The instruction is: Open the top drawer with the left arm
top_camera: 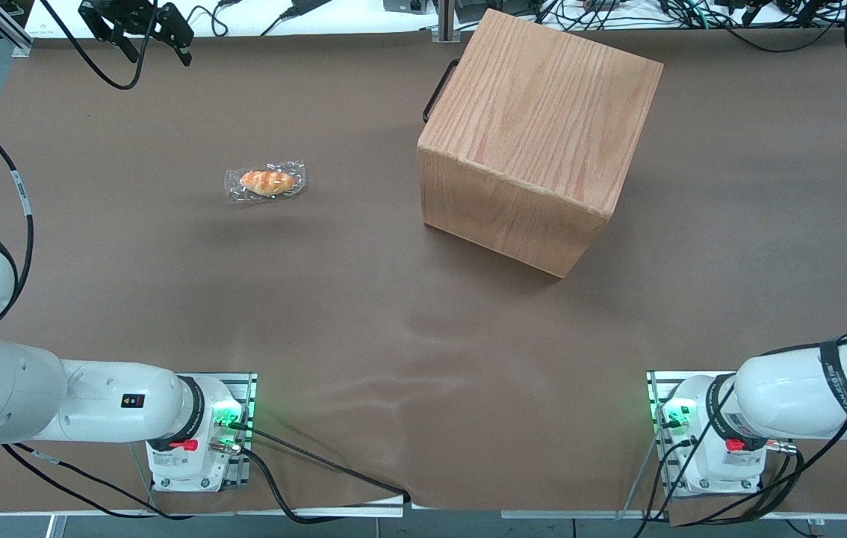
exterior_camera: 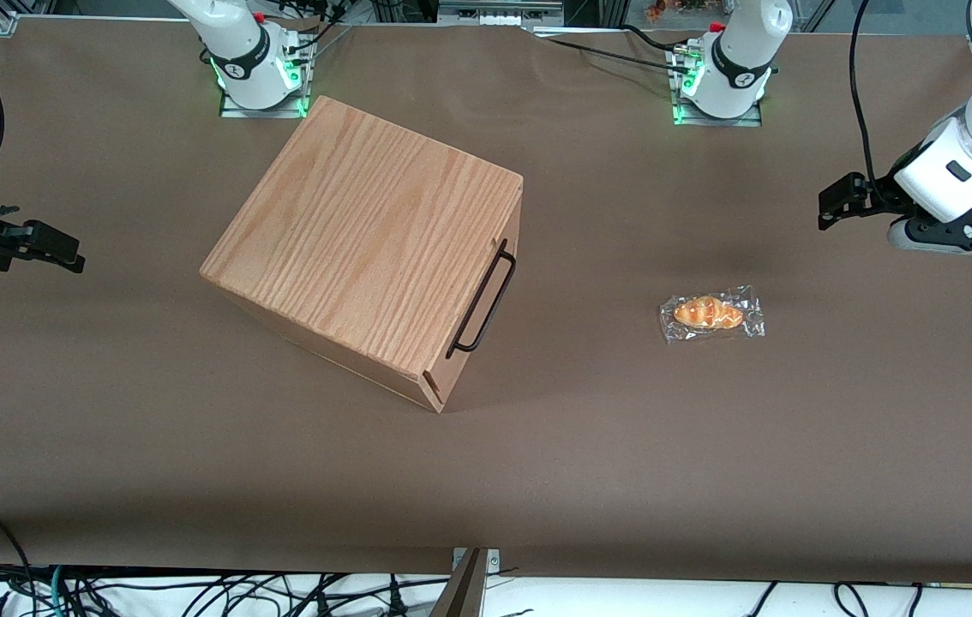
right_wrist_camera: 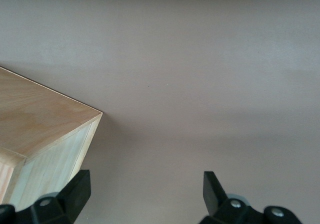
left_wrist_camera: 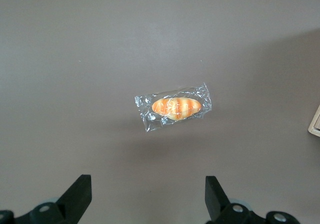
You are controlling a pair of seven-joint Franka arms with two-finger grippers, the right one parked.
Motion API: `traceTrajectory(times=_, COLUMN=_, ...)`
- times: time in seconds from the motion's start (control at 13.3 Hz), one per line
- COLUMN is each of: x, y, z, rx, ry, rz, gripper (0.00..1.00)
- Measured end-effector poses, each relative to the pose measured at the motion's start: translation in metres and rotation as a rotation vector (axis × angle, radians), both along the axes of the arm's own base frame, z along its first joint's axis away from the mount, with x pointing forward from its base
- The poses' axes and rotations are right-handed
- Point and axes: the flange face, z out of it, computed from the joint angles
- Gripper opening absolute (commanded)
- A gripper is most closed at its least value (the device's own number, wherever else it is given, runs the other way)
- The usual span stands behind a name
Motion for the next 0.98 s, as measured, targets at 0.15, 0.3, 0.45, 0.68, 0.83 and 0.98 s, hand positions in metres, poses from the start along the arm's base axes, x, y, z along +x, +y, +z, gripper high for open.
traceTrajectory(times=0.15, x=0.0001, y=0.0009, z=0.0, rx=0.0, ry=0.0, rz=0.002, gripper=1.0)
traceTrajectory(times=0.3, x=0.0002, y=0.0025, z=-0.0001, rx=0.0, ry=0.0, rz=0.005, gripper=1.0)
traceTrajectory(times=0.45, x=0.0008, y=0.0026, z=-0.0013, rx=0.0, ry=0.002, rz=0.005, gripper=1.0)
traceTrajectory(times=0.68, x=0.0021, y=0.0026, z=-0.0027, rx=0.0, ry=0.005, rz=0.005, gripper=1.0)
traceTrajectory(times=0.83, x=0.0029, y=0.0026, z=-0.0026, rx=0.0, ry=0.004, rz=0.005, gripper=1.0)
traceTrajectory(times=0.98, x=0.0033, y=0.0026, z=-0.0024, rx=0.0, ry=0.004, rz=0.005, gripper=1.0)
